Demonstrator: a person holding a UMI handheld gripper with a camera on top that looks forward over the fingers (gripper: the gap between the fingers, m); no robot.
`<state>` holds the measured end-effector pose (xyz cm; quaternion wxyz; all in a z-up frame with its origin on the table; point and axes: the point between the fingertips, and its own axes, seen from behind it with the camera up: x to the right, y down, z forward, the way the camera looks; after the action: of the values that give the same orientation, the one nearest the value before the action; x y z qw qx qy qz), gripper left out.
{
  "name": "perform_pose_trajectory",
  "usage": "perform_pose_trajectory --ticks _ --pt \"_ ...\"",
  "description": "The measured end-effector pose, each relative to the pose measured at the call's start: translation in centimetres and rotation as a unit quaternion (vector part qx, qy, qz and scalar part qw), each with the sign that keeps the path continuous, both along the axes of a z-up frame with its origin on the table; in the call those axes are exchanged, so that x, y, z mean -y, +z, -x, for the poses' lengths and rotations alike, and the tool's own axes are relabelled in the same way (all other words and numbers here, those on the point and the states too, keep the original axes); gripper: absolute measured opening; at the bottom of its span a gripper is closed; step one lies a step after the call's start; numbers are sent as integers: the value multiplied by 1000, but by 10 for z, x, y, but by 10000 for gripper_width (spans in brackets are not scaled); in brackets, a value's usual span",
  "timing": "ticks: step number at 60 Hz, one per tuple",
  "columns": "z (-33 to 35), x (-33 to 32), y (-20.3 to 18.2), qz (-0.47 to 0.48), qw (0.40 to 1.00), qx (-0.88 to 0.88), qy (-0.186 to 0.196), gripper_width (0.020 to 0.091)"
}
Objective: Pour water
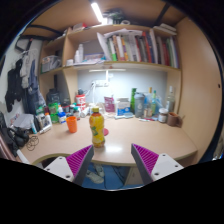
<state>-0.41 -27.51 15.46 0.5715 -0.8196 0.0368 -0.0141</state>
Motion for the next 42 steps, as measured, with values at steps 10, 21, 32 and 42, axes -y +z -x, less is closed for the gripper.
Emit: perform_pose_trajectory --ticks 10,21,32,42 --pt "38 -88 -44 -9 999 3 33 843" --pt "52 -179 -81 -20 1000 -19 4 841" --pt "52 -244 -90 -43 999 -24 -17 602" --pt "44 -252 -94 -59 997 -7 -40 379"
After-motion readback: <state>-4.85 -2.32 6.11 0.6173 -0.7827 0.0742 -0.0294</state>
